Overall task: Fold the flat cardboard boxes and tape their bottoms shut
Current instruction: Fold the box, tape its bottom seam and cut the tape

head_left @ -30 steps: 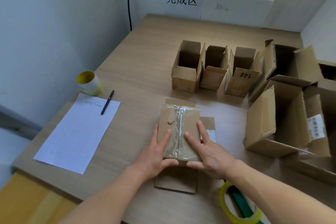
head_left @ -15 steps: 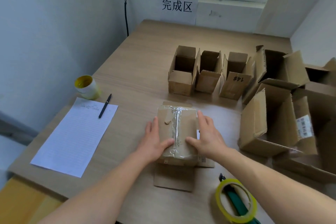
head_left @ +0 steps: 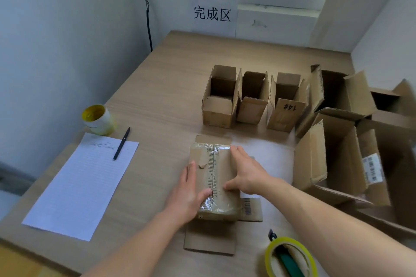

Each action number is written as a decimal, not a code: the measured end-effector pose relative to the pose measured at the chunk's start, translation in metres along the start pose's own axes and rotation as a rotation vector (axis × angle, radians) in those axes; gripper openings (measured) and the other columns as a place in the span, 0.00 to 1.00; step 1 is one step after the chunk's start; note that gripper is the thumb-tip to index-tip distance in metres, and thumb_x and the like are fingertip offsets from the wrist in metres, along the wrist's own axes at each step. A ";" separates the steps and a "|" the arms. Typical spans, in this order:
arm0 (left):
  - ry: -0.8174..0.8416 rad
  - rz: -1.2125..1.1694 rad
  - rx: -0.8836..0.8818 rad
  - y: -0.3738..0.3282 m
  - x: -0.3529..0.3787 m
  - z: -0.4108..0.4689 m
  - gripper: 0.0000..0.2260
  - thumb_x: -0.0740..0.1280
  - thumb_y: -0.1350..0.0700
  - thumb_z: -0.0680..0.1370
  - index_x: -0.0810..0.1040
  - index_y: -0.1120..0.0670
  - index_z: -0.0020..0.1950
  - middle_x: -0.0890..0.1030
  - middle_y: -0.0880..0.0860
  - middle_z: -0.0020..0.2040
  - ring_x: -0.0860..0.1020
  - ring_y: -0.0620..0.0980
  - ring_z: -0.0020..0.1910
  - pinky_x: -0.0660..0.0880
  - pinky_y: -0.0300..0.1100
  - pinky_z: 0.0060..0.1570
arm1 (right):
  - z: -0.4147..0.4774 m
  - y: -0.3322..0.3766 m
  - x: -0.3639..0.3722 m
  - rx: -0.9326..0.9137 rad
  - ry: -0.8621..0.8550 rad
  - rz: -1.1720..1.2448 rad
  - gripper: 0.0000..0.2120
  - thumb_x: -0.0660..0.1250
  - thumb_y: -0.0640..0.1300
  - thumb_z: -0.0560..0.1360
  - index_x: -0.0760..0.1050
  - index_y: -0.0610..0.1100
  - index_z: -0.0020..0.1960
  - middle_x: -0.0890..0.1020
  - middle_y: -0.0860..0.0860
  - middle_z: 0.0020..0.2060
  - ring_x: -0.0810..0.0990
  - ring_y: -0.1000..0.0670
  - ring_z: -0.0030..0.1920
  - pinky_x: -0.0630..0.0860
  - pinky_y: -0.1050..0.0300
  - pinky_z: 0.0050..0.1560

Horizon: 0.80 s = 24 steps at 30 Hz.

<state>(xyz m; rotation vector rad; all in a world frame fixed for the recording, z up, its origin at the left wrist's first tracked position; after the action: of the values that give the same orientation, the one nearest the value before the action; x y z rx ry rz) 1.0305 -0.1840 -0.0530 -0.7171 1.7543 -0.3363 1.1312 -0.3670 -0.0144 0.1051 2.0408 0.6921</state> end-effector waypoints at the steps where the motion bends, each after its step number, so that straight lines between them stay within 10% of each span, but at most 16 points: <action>1: -0.002 -0.002 0.000 0.000 0.000 0.000 0.41 0.63 0.40 0.79 0.39 0.51 0.81 0.44 0.51 0.81 0.51 0.50 0.80 0.59 0.46 0.74 | -0.001 0.001 -0.003 0.016 0.007 -0.010 0.61 0.81 0.54 0.63 0.41 0.53 0.80 0.45 0.51 0.80 0.64 0.44 0.74 0.70 0.51 0.67; 4: -0.008 -0.007 0.006 -0.001 0.000 0.001 0.41 0.63 0.40 0.79 0.40 0.51 0.81 0.45 0.51 0.81 0.53 0.50 0.79 0.59 0.46 0.74 | -0.001 0.005 -0.008 0.022 0.033 -0.035 0.63 0.81 0.53 0.64 0.37 0.52 0.81 0.37 0.51 0.80 0.61 0.42 0.76 0.68 0.53 0.67; 12: -0.013 0.007 -0.002 -0.004 0.001 0.003 0.41 0.63 0.41 0.80 0.40 0.51 0.81 0.46 0.52 0.81 0.53 0.52 0.79 0.60 0.47 0.74 | -0.005 0.003 -0.002 -0.010 -0.027 0.004 0.53 0.79 0.53 0.66 0.50 0.47 0.80 0.53 0.52 0.79 0.67 0.45 0.71 0.69 0.55 0.66; 24: -0.078 0.366 0.185 -0.041 -0.034 0.061 0.32 0.57 0.42 0.82 0.47 0.53 0.81 0.40 0.54 0.81 0.42 0.58 0.80 0.53 0.55 0.76 | -0.003 0.012 -0.010 -0.064 -0.009 -0.098 0.60 0.79 0.54 0.67 0.38 0.52 0.81 0.35 0.54 0.79 0.45 0.49 0.80 0.60 0.52 0.73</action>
<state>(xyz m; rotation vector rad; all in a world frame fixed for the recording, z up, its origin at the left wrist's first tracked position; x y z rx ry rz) 1.1054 -0.1860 -0.0225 -0.2649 1.7137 -0.2119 1.1321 -0.3619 0.0002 -0.0283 1.9991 0.6935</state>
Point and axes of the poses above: each hand's wrist, its own z-axis towards the middle knuckle, its own x-axis out of the palm, y = z × x, the point moved 1 cm from there along z, towards the middle knuckle
